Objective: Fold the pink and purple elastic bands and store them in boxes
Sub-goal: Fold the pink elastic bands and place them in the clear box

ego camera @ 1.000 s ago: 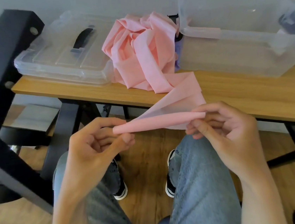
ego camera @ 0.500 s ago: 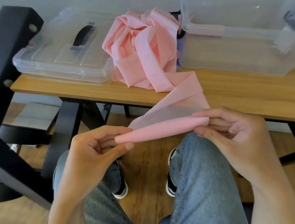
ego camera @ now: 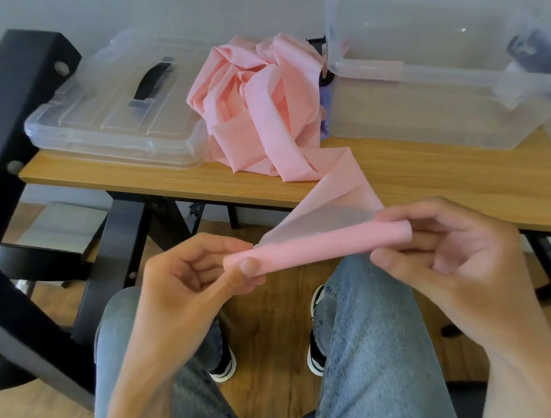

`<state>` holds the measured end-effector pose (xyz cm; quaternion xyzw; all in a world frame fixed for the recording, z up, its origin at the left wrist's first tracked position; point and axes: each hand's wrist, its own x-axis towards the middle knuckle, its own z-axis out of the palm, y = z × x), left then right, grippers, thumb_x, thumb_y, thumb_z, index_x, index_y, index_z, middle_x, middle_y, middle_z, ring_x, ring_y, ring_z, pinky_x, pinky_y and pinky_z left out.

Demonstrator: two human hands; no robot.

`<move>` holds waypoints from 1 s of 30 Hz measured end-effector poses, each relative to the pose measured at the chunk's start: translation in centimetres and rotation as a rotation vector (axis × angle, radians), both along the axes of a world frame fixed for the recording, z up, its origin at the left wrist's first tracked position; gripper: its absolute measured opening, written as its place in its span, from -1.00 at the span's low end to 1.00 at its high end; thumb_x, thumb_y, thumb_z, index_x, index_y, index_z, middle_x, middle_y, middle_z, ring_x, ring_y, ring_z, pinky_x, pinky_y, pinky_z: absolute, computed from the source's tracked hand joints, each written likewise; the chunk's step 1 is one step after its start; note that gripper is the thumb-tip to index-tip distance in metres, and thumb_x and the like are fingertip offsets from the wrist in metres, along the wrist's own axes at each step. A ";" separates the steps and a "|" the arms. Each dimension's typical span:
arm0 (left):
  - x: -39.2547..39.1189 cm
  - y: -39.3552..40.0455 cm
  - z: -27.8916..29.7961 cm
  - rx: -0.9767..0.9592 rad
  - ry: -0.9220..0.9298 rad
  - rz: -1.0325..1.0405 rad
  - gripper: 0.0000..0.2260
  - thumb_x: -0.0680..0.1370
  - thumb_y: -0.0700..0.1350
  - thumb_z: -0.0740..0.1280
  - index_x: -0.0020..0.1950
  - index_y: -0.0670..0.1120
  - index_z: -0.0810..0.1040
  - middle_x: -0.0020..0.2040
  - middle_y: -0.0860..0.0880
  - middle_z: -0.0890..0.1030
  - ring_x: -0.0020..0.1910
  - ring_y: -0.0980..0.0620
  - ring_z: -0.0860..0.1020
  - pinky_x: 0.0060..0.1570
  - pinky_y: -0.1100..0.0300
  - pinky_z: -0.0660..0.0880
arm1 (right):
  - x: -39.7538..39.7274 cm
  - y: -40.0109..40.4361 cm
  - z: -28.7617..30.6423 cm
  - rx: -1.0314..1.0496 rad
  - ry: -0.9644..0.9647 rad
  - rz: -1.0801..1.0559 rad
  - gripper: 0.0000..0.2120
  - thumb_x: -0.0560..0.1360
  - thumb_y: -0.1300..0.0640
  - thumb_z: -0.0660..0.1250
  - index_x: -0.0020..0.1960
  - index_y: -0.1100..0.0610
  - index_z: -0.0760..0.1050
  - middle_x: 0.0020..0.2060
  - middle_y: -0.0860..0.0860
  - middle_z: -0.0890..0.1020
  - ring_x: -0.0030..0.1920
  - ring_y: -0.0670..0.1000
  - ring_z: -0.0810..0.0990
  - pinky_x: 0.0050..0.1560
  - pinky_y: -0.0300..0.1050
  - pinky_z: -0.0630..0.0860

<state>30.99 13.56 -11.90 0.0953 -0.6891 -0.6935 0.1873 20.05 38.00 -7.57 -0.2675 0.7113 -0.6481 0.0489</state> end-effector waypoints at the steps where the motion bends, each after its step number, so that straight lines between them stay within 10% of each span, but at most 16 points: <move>1: -0.1 0.1 -0.1 -0.015 -0.005 -0.006 -0.78 0.42 -0.16 0.48 0.06 -0.06 0.71 -0.06 -0.09 0.76 -0.08 -0.09 0.75 -0.12 0.11 0.70 | 0.1 0.1 0.2 0.003 0.005 0.004 -0.76 0.36 0.04 0.57 0.02 -0.01 0.70 -0.03 0.00 0.76 -0.04 0.02 0.77 -0.08 -0.21 0.67; 9: -0.2 1.4 0.2 -0.002 -0.079 -0.076 -0.68 0.46 -0.18 0.44 0.22 -0.10 0.63 -0.03 -0.05 0.76 -0.16 -0.08 0.75 -0.19 0.17 0.69 | 0.9 0.9 0.8 0.145 0.228 -0.127 -0.72 0.36 0.15 0.56 0.02 -0.10 0.68 -0.12 -0.22 0.76 -0.10 -0.11 0.76 -0.08 -0.20 0.67; 20: -0.5 4.6 0.9 0.093 -0.022 0.000 -0.79 0.50 -0.19 0.41 0.12 -0.12 0.69 -0.01 0.01 0.75 0.01 0.00 0.73 -0.25 0.20 0.67 | 1.9 3.2 1.1 0.030 0.147 -0.140 -0.71 0.32 0.12 0.57 0.00 -0.13 0.71 -0.16 -0.02 0.77 -0.19 0.07 0.77 -0.06 0.08 0.70; 30: 0.9 4.4 2.3 0.015 0.008 0.090 -0.78 0.43 -0.17 0.46 0.07 -0.08 0.69 -0.04 0.07 0.75 -0.04 0.05 0.73 -0.30 0.21 0.66 | 1.7 2.7 -0.2 -0.150 0.028 -0.173 -0.66 0.32 0.26 0.53 0.07 0.05 0.72 -0.12 0.05 0.77 -0.21 0.06 0.76 -0.21 -0.18 0.68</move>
